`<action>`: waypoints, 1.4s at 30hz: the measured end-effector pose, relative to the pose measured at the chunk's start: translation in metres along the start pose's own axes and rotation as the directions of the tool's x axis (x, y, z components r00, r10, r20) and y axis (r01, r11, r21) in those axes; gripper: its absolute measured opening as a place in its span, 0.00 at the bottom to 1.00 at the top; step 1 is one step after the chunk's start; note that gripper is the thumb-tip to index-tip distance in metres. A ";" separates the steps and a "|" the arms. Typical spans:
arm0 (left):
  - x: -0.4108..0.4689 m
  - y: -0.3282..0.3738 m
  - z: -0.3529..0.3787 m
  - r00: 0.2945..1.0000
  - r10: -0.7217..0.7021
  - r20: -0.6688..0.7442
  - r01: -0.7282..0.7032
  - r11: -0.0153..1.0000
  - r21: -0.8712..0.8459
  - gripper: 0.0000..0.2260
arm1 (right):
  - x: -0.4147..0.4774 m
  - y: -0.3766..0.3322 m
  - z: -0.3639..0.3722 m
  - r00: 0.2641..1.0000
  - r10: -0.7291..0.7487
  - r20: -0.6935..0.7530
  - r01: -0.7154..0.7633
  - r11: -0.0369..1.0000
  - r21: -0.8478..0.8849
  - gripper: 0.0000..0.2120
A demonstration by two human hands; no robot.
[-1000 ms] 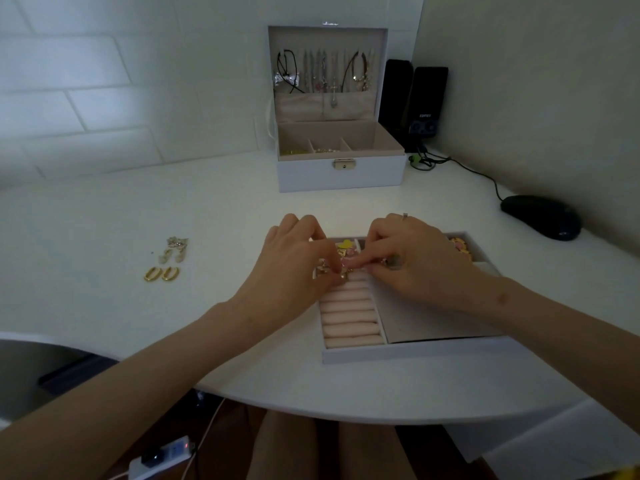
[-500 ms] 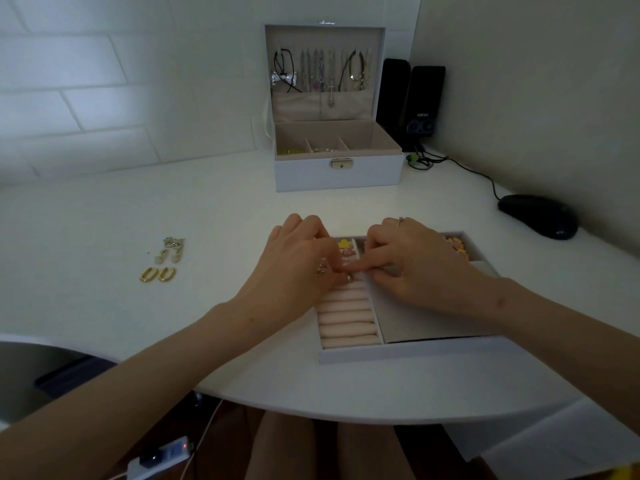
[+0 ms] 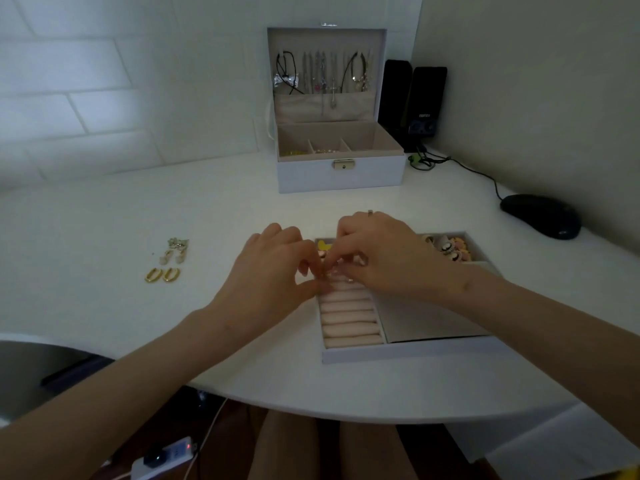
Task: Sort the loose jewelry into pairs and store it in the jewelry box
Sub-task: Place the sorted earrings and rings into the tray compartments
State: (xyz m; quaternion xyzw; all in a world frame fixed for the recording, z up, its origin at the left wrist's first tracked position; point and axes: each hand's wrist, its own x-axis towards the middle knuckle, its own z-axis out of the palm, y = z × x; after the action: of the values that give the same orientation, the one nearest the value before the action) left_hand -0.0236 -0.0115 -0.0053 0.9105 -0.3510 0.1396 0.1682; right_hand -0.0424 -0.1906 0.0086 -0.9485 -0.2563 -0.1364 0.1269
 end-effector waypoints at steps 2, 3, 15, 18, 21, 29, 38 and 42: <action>0.002 0.003 0.002 0.999 -0.028 0.018 0.028 1.000 -0.006 0.10 | 0.005 -0.002 -0.001 0.998 0.024 0.051 -0.025 0.999 0.021 0.06; 0.004 0.004 0.003 0.999 -0.040 0.029 0.040 0.999 0.000 0.10 | 0.007 -0.002 -0.003 0.996 0.045 0.082 -0.048 0.998 0.030 0.05; 0.008 0.005 0.002 0.997 -0.072 0.042 0.069 0.996 0.063 0.13 | 0.007 0.005 -0.007 0.976 0.172 0.133 -0.197 0.957 0.211 0.06; 0.007 0.009 0.005 0.995 -0.088 0.038 0.084 0.993 0.088 0.15 | 0.007 0.006 -0.006 0.979 0.185 0.085 -0.201 0.951 0.233 0.05; 0.008 0.012 0.006 0.994 -0.108 0.025 0.105 0.991 0.078 0.14 | 0.007 0.006 -0.006 0.977 0.203 0.068 -0.214 0.937 0.276 0.05; 0.009 0.010 0.004 0.991 -0.131 0.011 0.131 0.991 0.011 0.10 | 0.005 0.002 -0.008 0.969 0.194 0.155 -0.233 0.926 0.297 0.07; 0.012 0.008 -0.015 0.973 -0.228 0.044 0.217 0.826 -0.520 0.07 | 0.008 -0.008 -0.013 0.949 0.278 0.145 -0.310 0.762 0.568 0.04; 0.011 0.007 -0.015 0.963 -0.263 0.061 0.255 0.810 -0.527 0.05 | 0.005 -0.009 -0.018 0.938 0.301 0.174 -0.337 0.667 0.664 0.03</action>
State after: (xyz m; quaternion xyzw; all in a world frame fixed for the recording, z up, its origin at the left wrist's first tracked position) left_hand -0.0222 -0.0167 0.0136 0.8666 -0.2472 0.0199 0.4331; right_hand -0.0458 -0.1866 0.0284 -0.8670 -0.1218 0.0155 0.4829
